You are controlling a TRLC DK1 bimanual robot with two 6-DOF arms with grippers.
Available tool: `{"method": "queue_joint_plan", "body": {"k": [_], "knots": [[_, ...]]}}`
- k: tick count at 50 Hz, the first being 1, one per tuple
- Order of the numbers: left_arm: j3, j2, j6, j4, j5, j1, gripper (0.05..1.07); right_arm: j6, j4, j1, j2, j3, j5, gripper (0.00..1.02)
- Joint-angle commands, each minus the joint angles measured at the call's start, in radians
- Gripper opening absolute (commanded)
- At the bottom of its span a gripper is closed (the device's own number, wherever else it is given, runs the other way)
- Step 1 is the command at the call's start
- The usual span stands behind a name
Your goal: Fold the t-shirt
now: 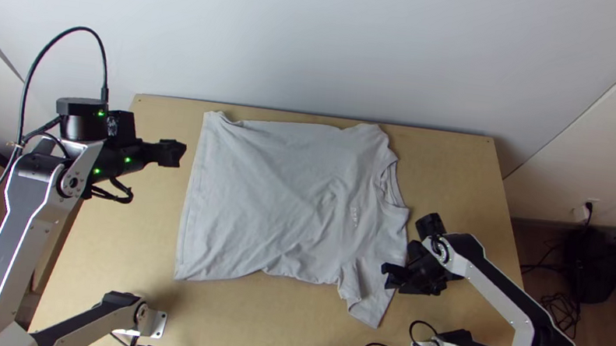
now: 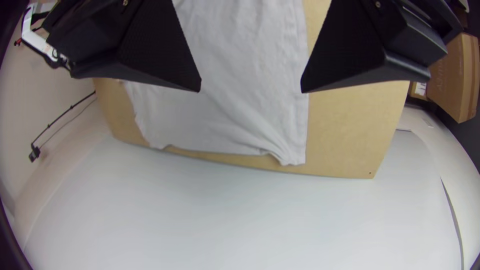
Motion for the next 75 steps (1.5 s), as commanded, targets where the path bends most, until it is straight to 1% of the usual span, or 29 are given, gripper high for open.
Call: {"method": "queue_joint_plan", "body": {"k": [1, 3, 5, 7, 15, 18, 21, 26, 35, 37, 42, 44, 49, 50, 53, 57, 60, 66, 67, 69, 71, 75], "knots": [[-0.037, -0.019, 0.108, -0.101, 0.007, -0.018, 1.02, 0.021, 0.053, 0.024, 0.058, -0.047, -0.008, 0.33], [-0.054, -0.019, 0.163, -0.161, 0.006, -0.029, 1.02, 0.021, 0.07, 0.024, 0.059, -0.051, -0.008, 0.21], [-0.075, -0.02, 0.214, -0.202, 0.006, -0.029, 1.02, 0.021, 0.079, 0.029, 0.059, -0.056, -0.007, 0.13], [-0.103, -0.027, 0.258, -0.235, 0.004, -0.027, 1.02, 0.021, 0.086, 0.038, 0.059, -0.056, -0.005, 0.02], [-0.25, -0.047, 0.455, -0.342, -0.016, -0.009, 1.02, 0.019, 0.077, 0.041, 0.053, -0.051, -0.005, 0.03], [-0.305, -0.045, 0.504, -0.403, -0.031, -0.006, 1.02, 0.019, 0.068, 0.036, 0.049, -0.042, -0.005, 0.02], [-0.368, -0.04, 0.535, -0.411, -0.077, -0.007, 1.02, 0.016, 0.054, 0.03, 0.032, -0.033, -0.005, 0.02], [-0.443, -0.031, 0.548, -0.403, -0.112, -0.02, 1.02, 0.015, 0.043, 0.012, 0.003, -0.019, -0.005, 0.02], [-0.531, -0.027, 0.558, -0.419, -0.128, -0.124, 1.01, 0.015, 0.02, -0.005, -0.036, 0.007, -0.005, 0.03], [-0.557, -0.016, 0.545, -0.417, -0.148, -0.161, 1.01, 0.015, 0.016, -0.007, -0.036, 0.012, -0.005, 0.02], [-0.6, 0.039, 0.455, -0.4, -0.181, -0.276, 1.01, 0.015, 0.004, -0.013, -0.036, 0.027, -0.005, 0.02], [-0.61, 0.062, 0.435, -0.389, -0.184, -0.299, 1.01, 0.015, -0.007, -0.017, -0.036, 0.036, -0.005, 0.02], [-0.629, 0.095, 0.421, -0.35, -0.184, -0.32, 1.01, 0.016, -0.024, -0.024, -0.039, 0.052, -0.005, 0.02], [-0.629, 0.101, 0.415, -0.333, -0.184, -0.325, 1.0, 0.016, -0.026, -0.025, -0.042, 0.053, -0.005, 0.02], [-0.632, 0.121, 0.412, -0.316, -0.167, -0.325, 0.93, 0.015, -0.03, -0.028, -0.05, 0.055, -0.005, 0.02], [-0.636, 0.147, 0.41, -0.279, -0.157, -0.328, 0.91, 0.016, -0.032, -0.031, -0.056, 0.055, -0.005, 0.02], [-0.641, 0.168, 0.412, -0.268, -0.148, -0.328, 0.85, 0.018, -0.032, -0.036, -0.059, 0.058, -0.005, 0.02], [-0.638, 0.2, 0.418, -0.248, -0.129, -0.328, 0.84, 0.018, -0.039, -0.053, -0.062, 0.067, -0.005, 0.02], [-0.638, 0.202, 0.418, -0.248, -0.128, -0.328, 0.79, 0.018, -0.039, -0.056, -0.063, 0.07, -0.005, 0.02], [-0.638, 0.205, 0.418, -0.248, -0.125, -0.328, 0.62, 0.018, -0.039, -0.063, -0.066, 0.075, -0.005, 0.02], [-0.633, 0.207, 0.418, -0.235, -0.115, -0.328, 0.49, 0.016, -0.039, -0.074, -0.069, 0.079, -0.005, 0.02], [-0.633, 0.205, 0.449, -0.21, -0.106, -0.33, 0.12, 0.015, -0.041, -0.094, -0.076, 0.092, -0.005, 0.02]]}}
